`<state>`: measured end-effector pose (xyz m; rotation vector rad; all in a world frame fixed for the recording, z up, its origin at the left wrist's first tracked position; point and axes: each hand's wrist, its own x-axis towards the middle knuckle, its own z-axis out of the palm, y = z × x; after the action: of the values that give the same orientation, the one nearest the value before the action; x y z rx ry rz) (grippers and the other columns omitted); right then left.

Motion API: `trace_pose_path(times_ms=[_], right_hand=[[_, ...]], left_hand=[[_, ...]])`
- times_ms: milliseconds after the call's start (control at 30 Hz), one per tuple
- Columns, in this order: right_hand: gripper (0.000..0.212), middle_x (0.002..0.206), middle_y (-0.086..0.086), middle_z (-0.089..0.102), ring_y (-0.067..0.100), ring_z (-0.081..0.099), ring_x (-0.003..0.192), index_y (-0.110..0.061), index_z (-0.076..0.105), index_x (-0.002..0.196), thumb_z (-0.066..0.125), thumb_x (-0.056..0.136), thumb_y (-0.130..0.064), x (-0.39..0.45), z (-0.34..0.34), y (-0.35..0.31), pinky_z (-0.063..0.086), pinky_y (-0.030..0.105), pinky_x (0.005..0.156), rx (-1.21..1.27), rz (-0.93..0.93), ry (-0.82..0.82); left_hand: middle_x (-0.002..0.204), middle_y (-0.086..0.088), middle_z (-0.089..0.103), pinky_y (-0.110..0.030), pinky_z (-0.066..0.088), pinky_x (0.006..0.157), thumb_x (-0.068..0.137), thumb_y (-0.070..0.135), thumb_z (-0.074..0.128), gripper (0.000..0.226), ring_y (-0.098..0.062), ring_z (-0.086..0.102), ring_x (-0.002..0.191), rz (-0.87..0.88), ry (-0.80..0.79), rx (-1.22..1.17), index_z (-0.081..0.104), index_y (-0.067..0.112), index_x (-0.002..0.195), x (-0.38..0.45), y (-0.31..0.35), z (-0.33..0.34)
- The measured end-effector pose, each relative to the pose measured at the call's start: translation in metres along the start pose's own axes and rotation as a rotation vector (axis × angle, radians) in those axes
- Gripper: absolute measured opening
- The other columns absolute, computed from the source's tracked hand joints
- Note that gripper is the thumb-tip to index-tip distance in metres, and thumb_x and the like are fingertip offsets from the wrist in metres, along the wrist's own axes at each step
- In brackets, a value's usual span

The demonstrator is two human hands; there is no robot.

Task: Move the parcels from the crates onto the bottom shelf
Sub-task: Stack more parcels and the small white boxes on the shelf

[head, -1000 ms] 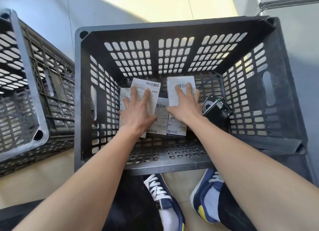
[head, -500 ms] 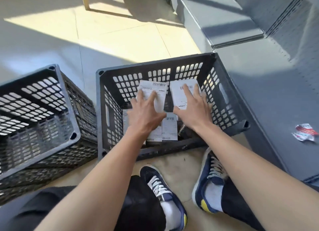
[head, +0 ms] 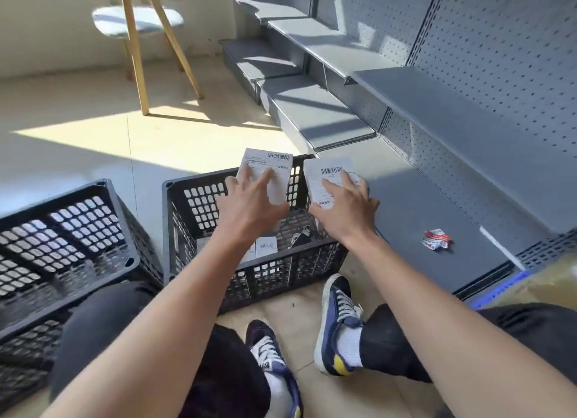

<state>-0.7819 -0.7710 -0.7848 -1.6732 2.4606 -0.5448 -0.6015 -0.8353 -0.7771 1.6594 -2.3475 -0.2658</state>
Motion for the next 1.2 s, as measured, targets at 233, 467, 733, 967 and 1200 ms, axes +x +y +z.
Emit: trace_pose_path(times_ms=[233, 467, 733, 967, 1200], right_hand=[[0.061, 0.162, 0.002, 0.027, 0.032, 0.018, 0.146, -0.033, 0.053, 0.142, 0.063, 0.086, -0.054, -0.022, -0.031, 0.011, 0.028, 0.055, 0.107, 0.012, 0.016, 0.089], [0.061, 0.162, 0.003, 0.029, 0.034, 0.02, 0.146, -0.035, 0.054, 0.141, 0.063, 0.085, -0.056, -0.041, -0.079, 0.043, 0.028, 0.056, 0.107, 0.003, 0.114, 0.185], [0.058, 0.156, -0.001, 0.035, 0.031, 0.026, 0.138, -0.033, 0.058, 0.138, 0.064, 0.083, -0.052, -0.07, -0.146, 0.099, 0.032, 0.052, 0.101, -0.047, 0.24, 0.286], [0.05, 0.15, -0.004, 0.041, 0.028, 0.028, 0.135, -0.03, 0.063, 0.131, 0.064, 0.083, -0.046, -0.12, -0.183, 0.149, 0.03, 0.047, 0.1, -0.037, 0.356, 0.36], [0.054, 0.155, -0.002, 0.036, 0.03, 0.024, 0.14, -0.032, 0.057, 0.138, 0.062, 0.086, -0.048, -0.168, -0.213, 0.201, 0.028, 0.054, 0.105, -0.043, 0.528, 0.413]], left_hand=[[0.151, -0.007, 0.032, -0.05, 0.051, 0.09, 0.082, 0.064, 0.067, 0.068, -0.034, 0.038, 0.131, 0.099, 0.05, -0.069, 0.041, 0.038, 0.139, -0.013, 0.036, -0.02], [0.151, -0.007, 0.033, -0.051, 0.052, 0.09, 0.081, 0.066, 0.066, 0.069, -0.035, 0.038, 0.13, 0.21, 0.012, -0.112, 0.039, 0.039, 0.14, -0.01, 0.084, -0.024], [0.157, -0.006, 0.025, -0.051, 0.051, 0.089, 0.081, 0.063, 0.066, 0.065, -0.038, 0.037, 0.132, 0.343, 0.005, -0.107, 0.04, 0.04, 0.136, -0.023, 0.158, -0.032], [0.154, 0.0, 0.026, -0.053, 0.046, 0.092, 0.078, 0.068, 0.062, 0.07, -0.035, 0.035, 0.134, 0.453, -0.05, -0.085, 0.035, 0.046, 0.14, -0.048, 0.238, -0.017], [0.156, 0.001, 0.024, -0.053, 0.042, 0.094, 0.079, 0.068, 0.062, 0.071, -0.032, 0.033, 0.135, 0.569, -0.083, -0.109, 0.034, 0.047, 0.141, -0.079, 0.31, -0.01]])
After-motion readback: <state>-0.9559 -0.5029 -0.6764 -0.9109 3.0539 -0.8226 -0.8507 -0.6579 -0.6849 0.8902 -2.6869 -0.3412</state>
